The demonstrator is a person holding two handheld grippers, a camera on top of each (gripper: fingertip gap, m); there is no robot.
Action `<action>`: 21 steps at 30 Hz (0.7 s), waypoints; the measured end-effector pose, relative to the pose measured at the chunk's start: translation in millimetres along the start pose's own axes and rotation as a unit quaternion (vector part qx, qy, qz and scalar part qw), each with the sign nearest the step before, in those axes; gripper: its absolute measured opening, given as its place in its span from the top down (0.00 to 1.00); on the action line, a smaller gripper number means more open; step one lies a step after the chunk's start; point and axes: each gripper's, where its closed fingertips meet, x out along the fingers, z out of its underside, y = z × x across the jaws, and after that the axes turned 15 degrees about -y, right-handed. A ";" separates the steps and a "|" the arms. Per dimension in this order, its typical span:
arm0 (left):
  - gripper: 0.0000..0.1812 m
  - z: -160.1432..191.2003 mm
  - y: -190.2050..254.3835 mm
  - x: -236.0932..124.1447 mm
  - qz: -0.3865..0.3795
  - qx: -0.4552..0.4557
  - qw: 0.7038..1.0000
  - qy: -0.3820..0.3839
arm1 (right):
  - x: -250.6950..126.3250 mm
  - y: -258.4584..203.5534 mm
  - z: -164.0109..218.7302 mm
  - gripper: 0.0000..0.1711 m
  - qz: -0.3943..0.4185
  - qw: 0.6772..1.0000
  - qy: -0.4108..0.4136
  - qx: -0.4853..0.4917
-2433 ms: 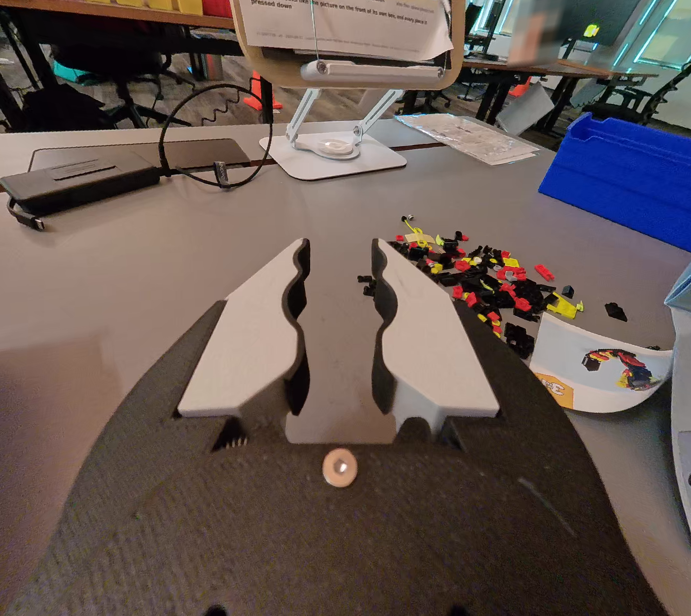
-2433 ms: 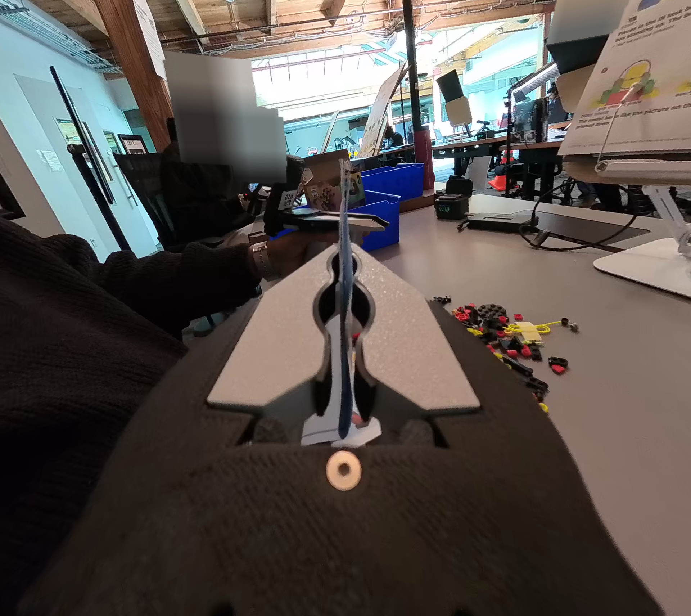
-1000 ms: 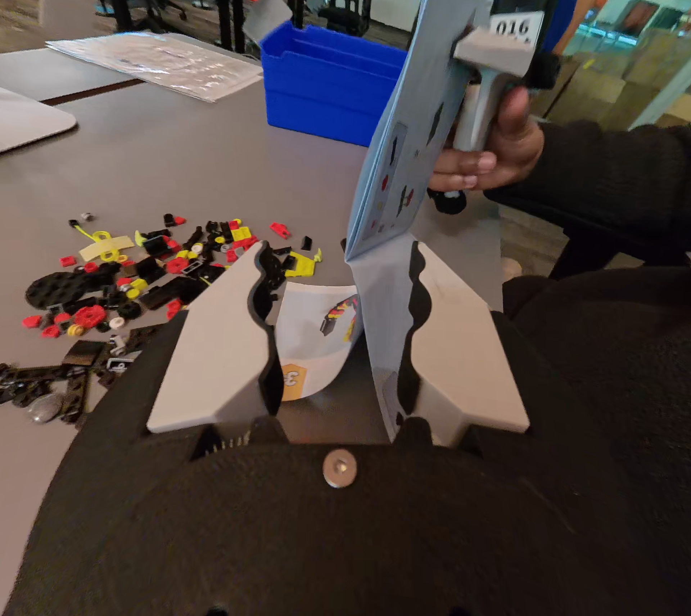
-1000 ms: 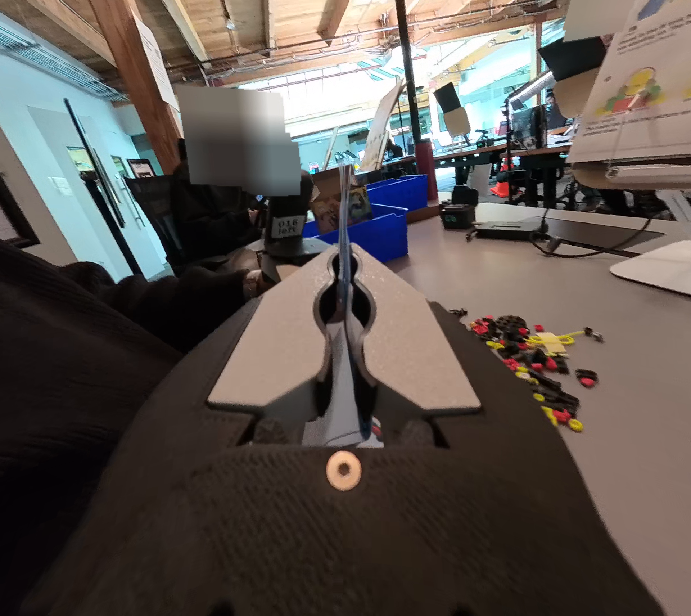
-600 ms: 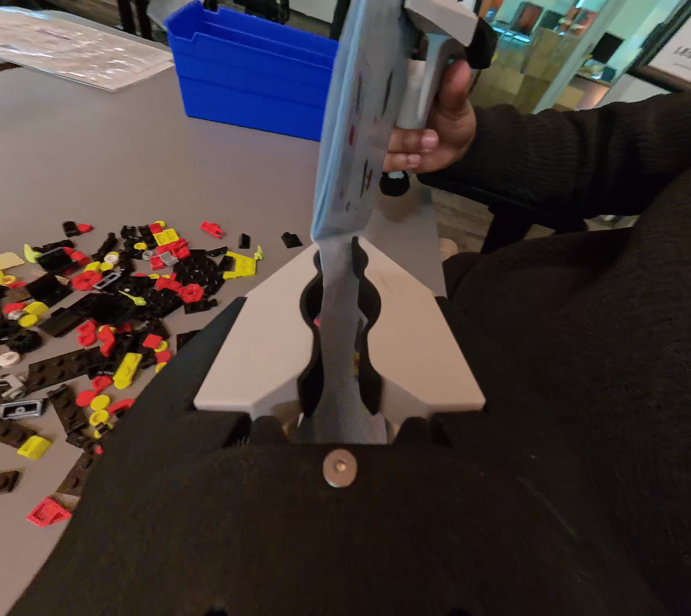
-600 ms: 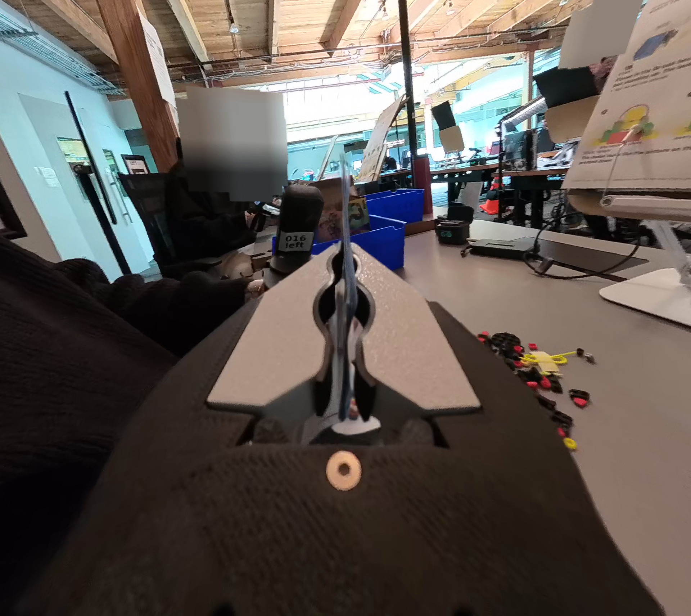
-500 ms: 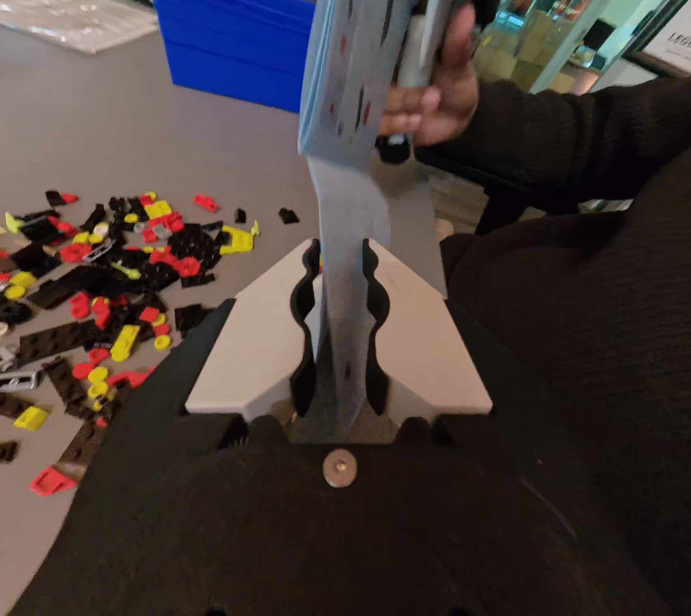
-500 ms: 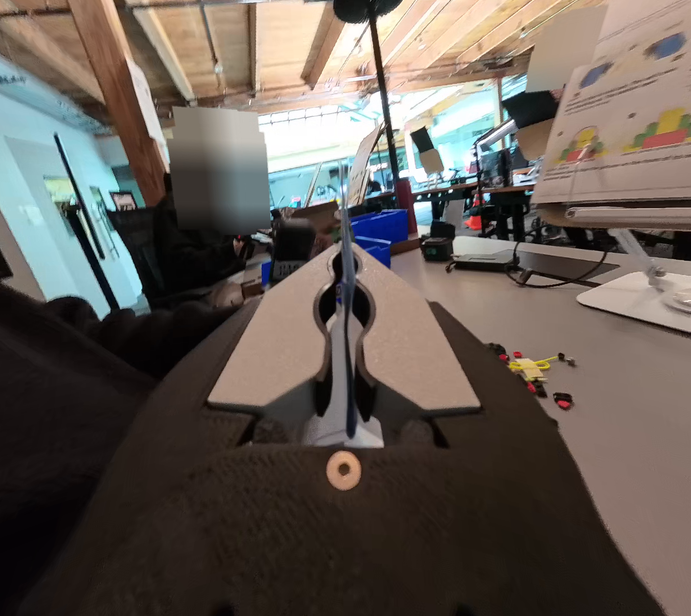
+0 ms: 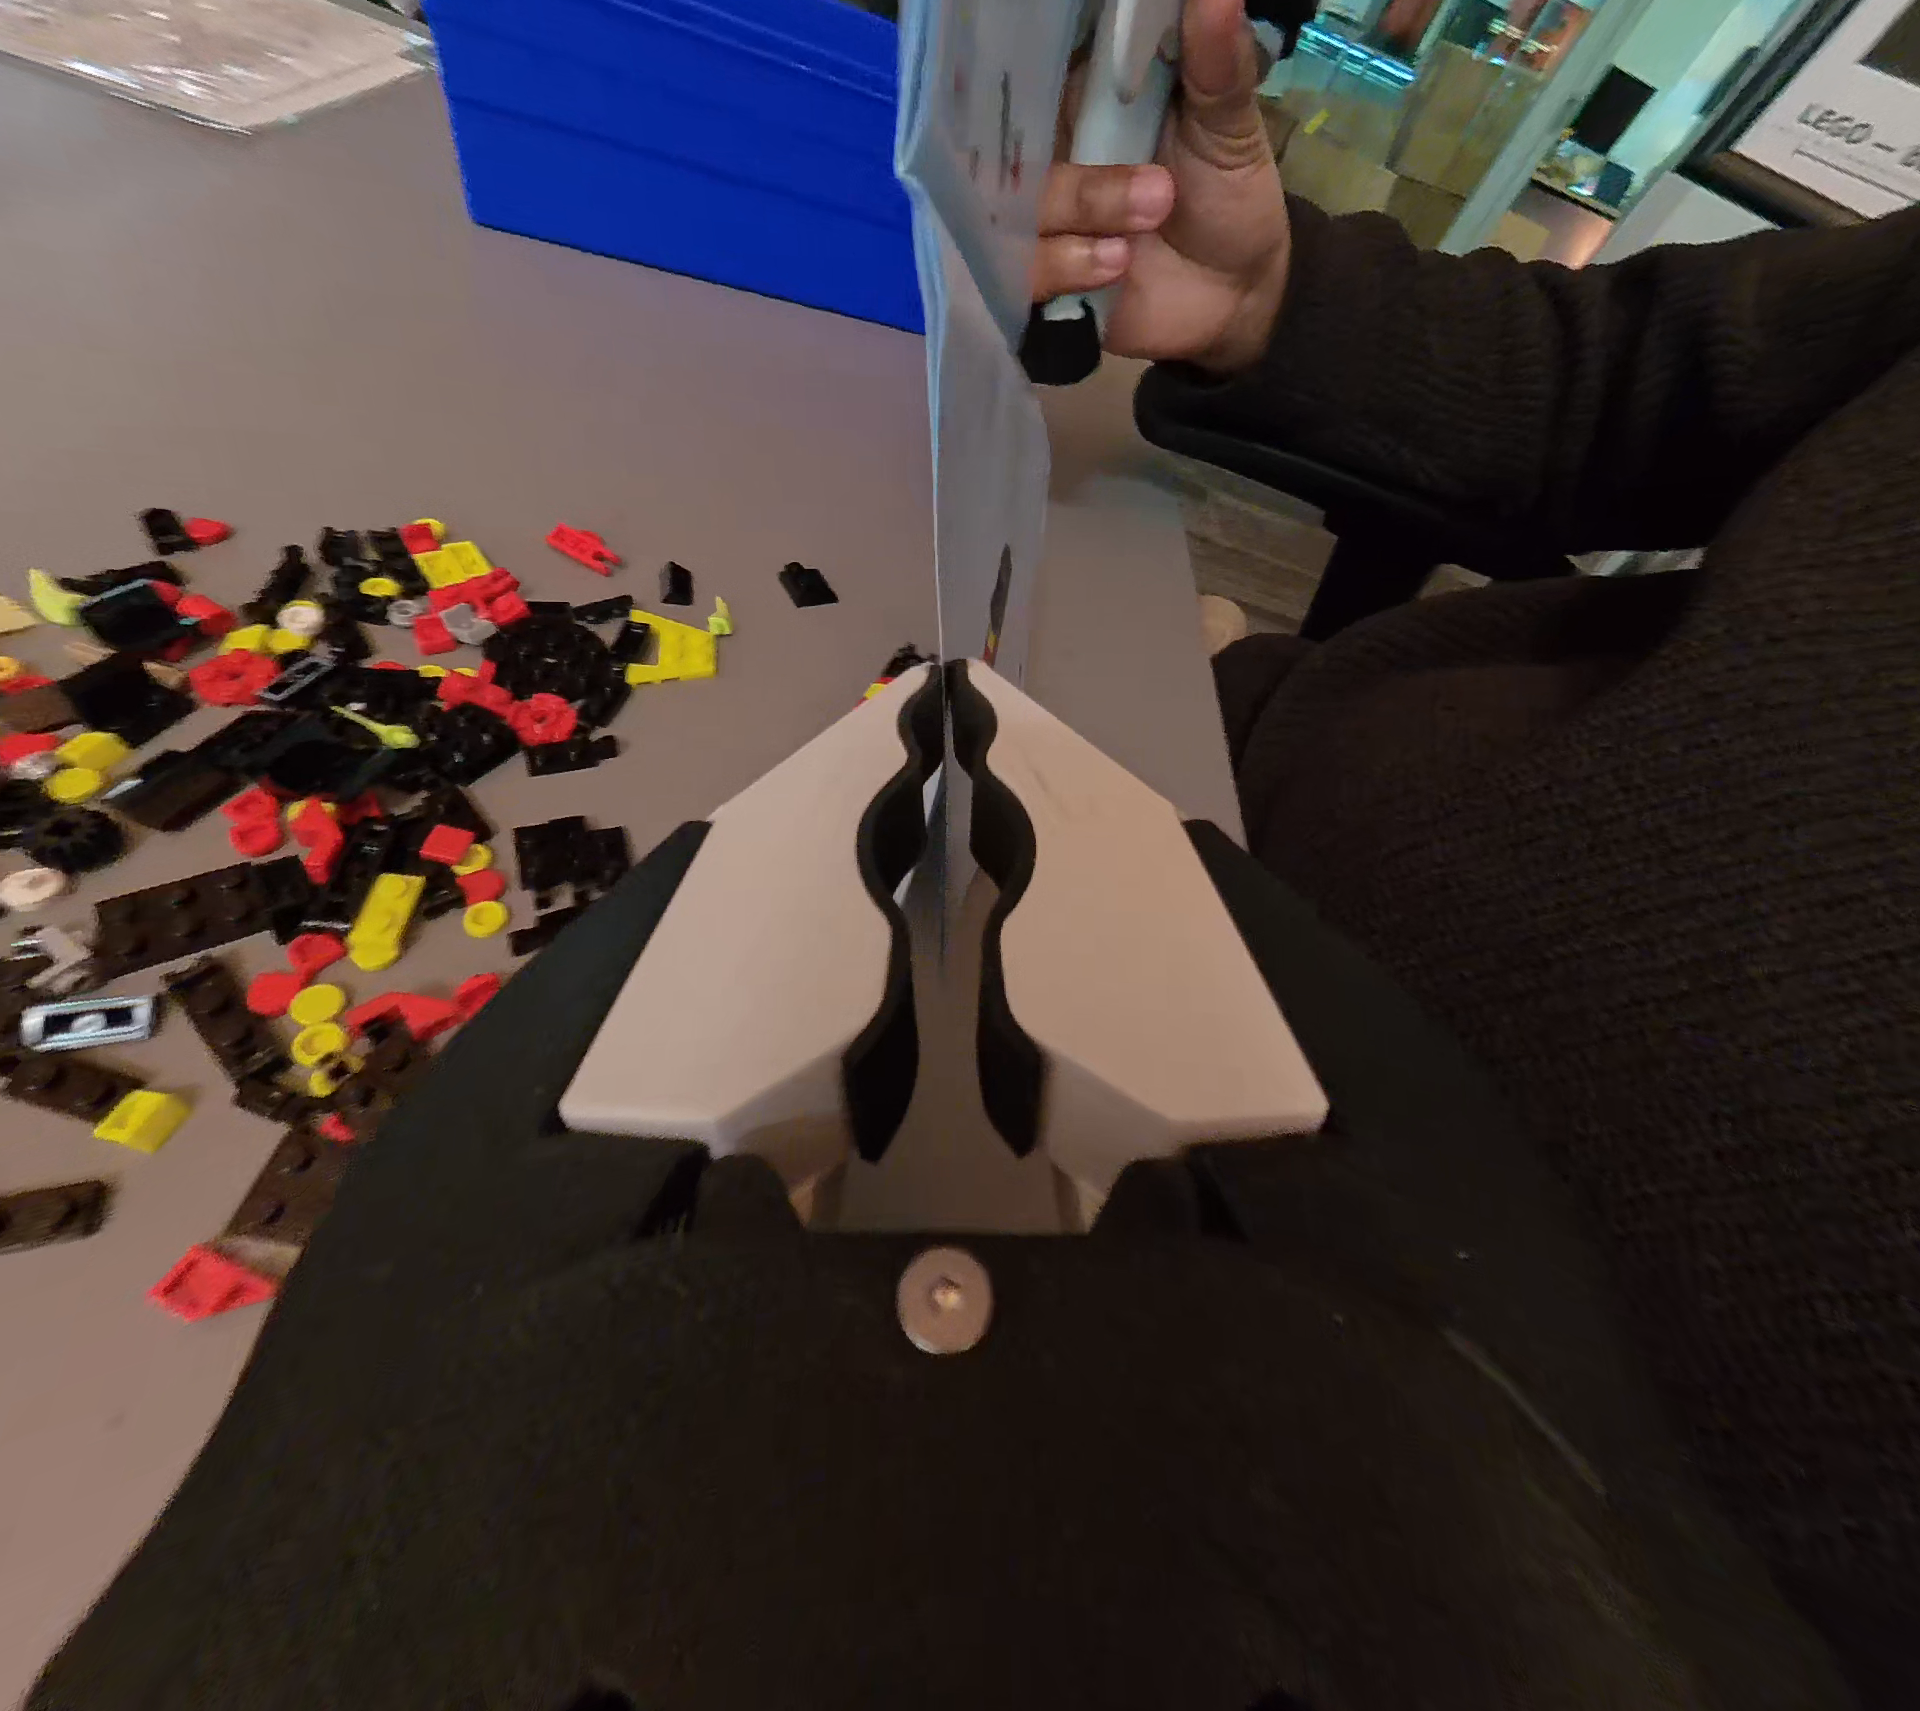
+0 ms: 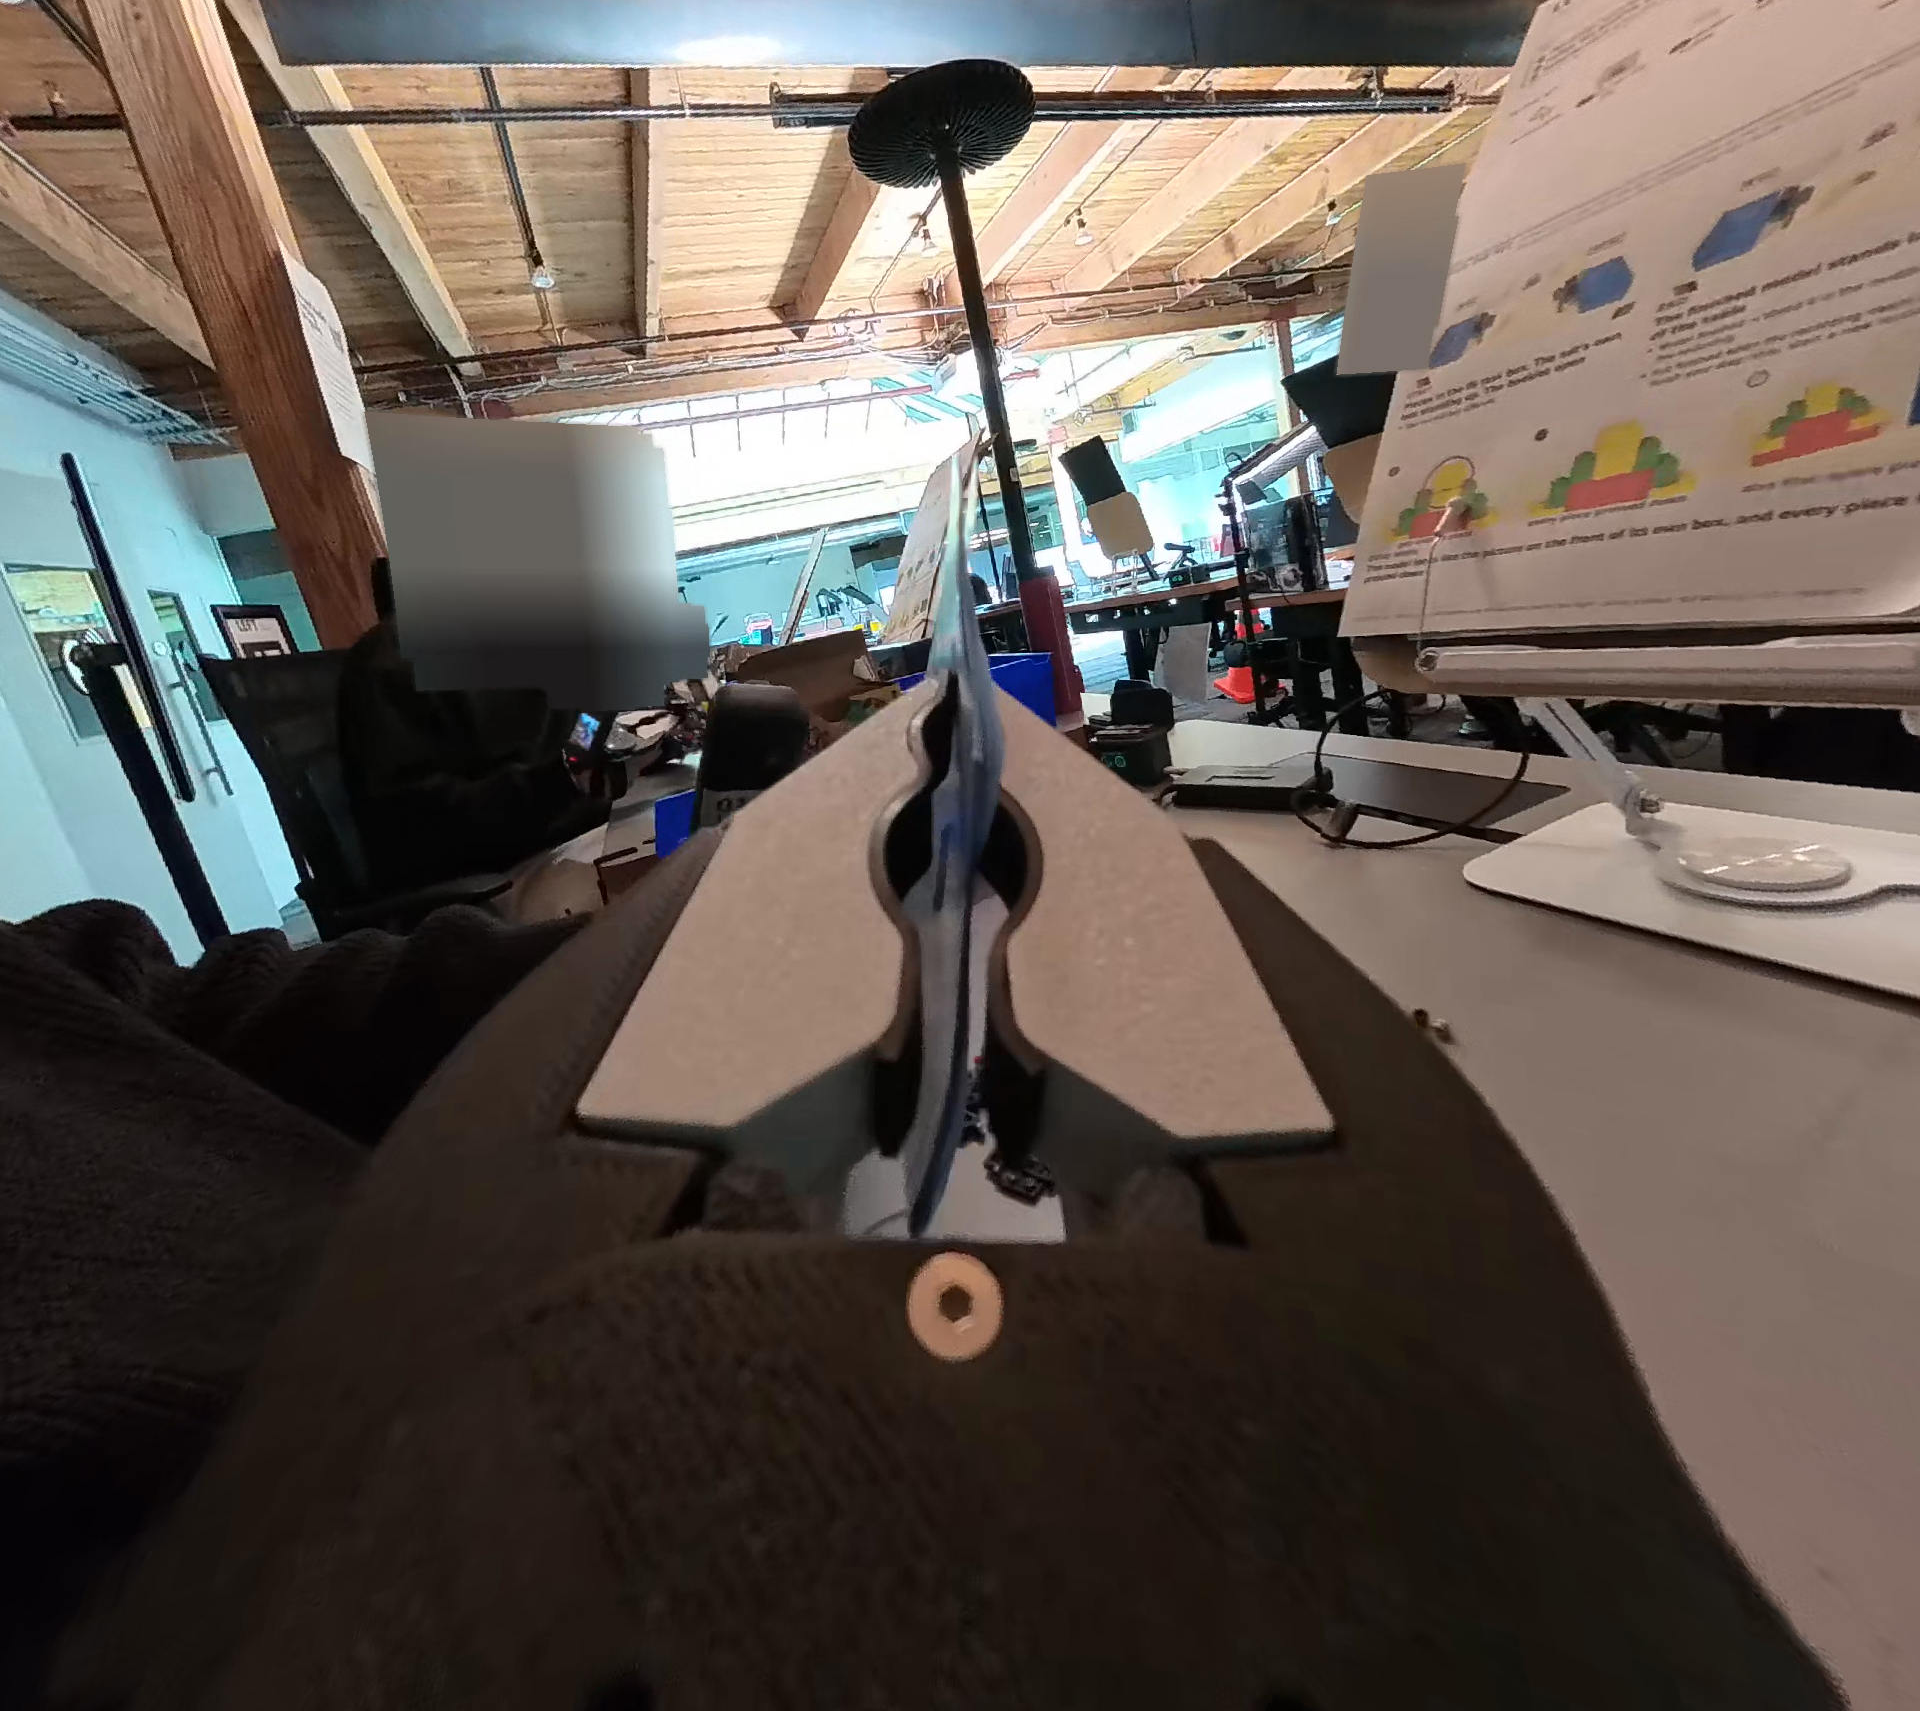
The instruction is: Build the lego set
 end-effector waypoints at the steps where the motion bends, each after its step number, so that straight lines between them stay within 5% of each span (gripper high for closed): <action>1: 1.00 -1.3 -3.6 -1.8 -0.012 0.001 1.000 0.005 | -0.7 0.6 -0.1 1.00 0.002 1.000 -0.001 -0.007; 21: 1.00 -32.6 -53.7 -63.8 -0.154 -0.030 0.976 0.148 | 6.6 23.6 34.8 1.00 0.056 0.991 -0.107 -0.053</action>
